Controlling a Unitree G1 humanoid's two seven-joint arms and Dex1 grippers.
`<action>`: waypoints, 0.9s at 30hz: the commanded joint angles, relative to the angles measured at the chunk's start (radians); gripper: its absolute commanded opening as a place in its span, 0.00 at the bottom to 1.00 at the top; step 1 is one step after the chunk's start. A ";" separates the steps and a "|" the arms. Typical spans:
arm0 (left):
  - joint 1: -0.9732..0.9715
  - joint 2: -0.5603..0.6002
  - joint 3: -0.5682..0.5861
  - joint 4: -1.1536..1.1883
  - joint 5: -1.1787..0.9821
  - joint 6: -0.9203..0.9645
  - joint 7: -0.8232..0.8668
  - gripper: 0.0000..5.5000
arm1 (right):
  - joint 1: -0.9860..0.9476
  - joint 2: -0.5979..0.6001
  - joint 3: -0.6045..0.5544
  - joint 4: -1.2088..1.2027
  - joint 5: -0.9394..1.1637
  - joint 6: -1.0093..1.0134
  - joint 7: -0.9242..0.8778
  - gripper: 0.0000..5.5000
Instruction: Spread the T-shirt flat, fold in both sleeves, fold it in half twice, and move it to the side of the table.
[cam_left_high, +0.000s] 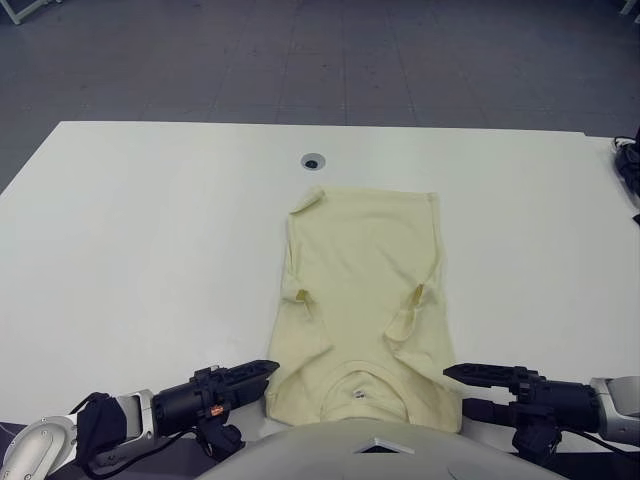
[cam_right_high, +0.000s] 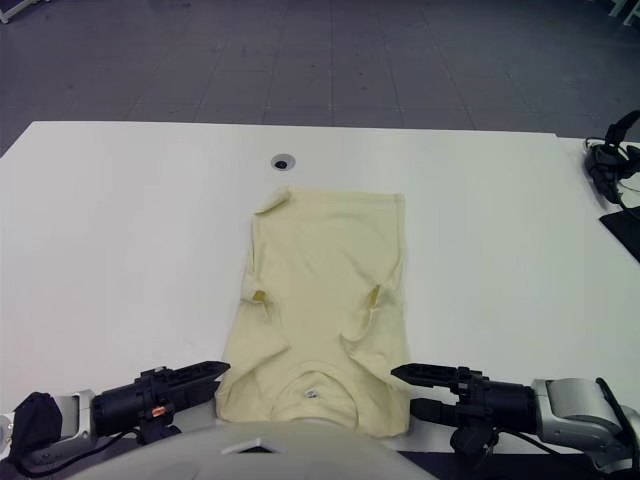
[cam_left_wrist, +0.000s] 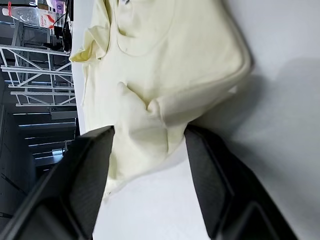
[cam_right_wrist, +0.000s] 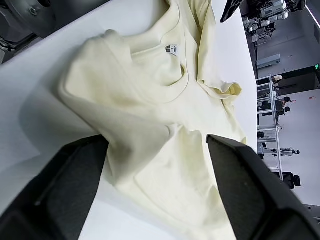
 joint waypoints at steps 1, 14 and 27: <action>-0.010 0.012 -0.015 0.028 -0.019 0.024 -0.007 0.31 | -0.001 -0.025 0.014 -0.004 -0.027 0.009 -0.037 0.50; 0.021 0.009 -0.064 -0.020 -0.011 0.034 -0.009 0.00 | -0.021 -0.016 0.044 0.084 -0.135 -0.032 -0.129 0.13; 0.040 0.044 -0.027 0.016 -0.026 0.058 -0.007 0.00 | -0.065 0.035 0.008 0.260 -0.340 -0.166 -0.251 0.00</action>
